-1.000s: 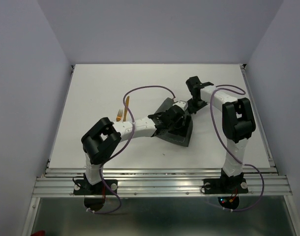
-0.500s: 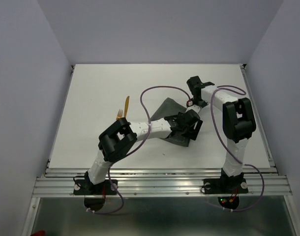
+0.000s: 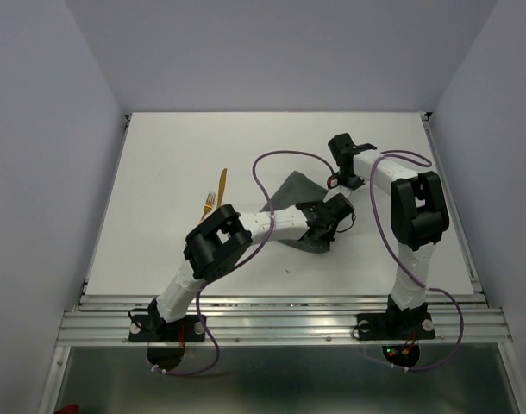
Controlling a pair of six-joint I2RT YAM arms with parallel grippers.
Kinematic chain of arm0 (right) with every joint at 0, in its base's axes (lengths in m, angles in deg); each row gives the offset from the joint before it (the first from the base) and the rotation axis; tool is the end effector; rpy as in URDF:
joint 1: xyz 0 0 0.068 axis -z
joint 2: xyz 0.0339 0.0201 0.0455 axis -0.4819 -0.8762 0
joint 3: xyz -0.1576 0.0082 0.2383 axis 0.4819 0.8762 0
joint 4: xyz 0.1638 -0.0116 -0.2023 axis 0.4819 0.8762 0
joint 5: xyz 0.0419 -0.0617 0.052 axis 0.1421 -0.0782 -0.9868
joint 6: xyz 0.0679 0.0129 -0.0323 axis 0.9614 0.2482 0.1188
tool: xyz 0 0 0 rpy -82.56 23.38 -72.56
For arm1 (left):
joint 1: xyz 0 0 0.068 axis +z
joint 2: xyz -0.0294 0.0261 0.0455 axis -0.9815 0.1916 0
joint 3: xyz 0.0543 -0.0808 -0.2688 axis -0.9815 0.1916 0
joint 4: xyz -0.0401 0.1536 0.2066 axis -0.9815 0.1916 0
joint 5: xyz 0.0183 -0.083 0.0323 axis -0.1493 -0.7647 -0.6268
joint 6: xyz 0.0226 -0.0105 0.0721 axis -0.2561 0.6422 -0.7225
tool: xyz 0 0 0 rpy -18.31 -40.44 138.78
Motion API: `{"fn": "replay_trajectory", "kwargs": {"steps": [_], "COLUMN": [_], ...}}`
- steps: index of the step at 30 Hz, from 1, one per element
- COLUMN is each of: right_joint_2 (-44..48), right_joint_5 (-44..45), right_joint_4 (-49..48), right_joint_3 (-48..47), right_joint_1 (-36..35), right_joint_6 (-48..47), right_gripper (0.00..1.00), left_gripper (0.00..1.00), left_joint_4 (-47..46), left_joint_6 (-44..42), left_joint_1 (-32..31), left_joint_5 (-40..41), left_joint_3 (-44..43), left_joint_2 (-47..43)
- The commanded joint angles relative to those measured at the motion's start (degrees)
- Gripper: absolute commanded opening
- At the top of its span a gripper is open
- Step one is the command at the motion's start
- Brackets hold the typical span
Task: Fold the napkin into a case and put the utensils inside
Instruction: Fold the lower triangle-folded napkin at the center of the board.
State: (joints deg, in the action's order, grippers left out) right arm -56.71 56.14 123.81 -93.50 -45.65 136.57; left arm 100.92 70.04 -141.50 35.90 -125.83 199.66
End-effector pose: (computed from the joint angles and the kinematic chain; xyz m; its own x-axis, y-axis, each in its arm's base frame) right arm 0.3977 0.1050 0.1565 -0.4469 0.8537 -0.2673 0.8544 0.4958 0.1552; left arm 0.2483 -0.4442 0.1653 -0.6301 0.3283 -0.7037 0.5726 0.8086 -0.1355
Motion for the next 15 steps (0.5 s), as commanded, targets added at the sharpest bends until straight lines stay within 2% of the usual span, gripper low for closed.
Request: {"fn": "replay_trajectory", "kwargs": {"steps": [1, 4, 8, 9, 15], "right_joint_2": [-5.9, -6.5, -6.9, -6.6, -2.0], "right_joint_5": [0.5, 1.2, 2.0, 2.1, 2.8], "right_joint_4": [7.4, 7.4, 6.9, 6.6, 0.2], "right_joint_3": [5.2, 4.7, 5.3, 5.6, 8.7], "right_joint_1": [-0.2, -0.2, 0.3, 0.3, 0.3], "right_joint_6": [-1.4, -3.4, -5.1, -5.4, -9.5], "right_gripper": [0.01, 0.01, 0.03, 0.03, 0.12], "left_gripper": [0.2, 0.0, 0.0, 0.0, 0.0], "left_joint_4": [0.2, -2.5, -8.4, -9.5, -13.1], "left_joint_6": [-1.7, -3.0, -3.9, -3.8, -3.7], "left_joint_1": [0.3, 1.6, 5.5, 6.5, 12.7], "left_joint_5": [2.2, -1.9, -12.9, -18.3, -31.2], "left_joint_3": [-2.0, 0.7, 6.9, 8.3, 15.4], "left_joint_2": [-1.8, -4.2, -9.4, -11.4, -14.9]}}
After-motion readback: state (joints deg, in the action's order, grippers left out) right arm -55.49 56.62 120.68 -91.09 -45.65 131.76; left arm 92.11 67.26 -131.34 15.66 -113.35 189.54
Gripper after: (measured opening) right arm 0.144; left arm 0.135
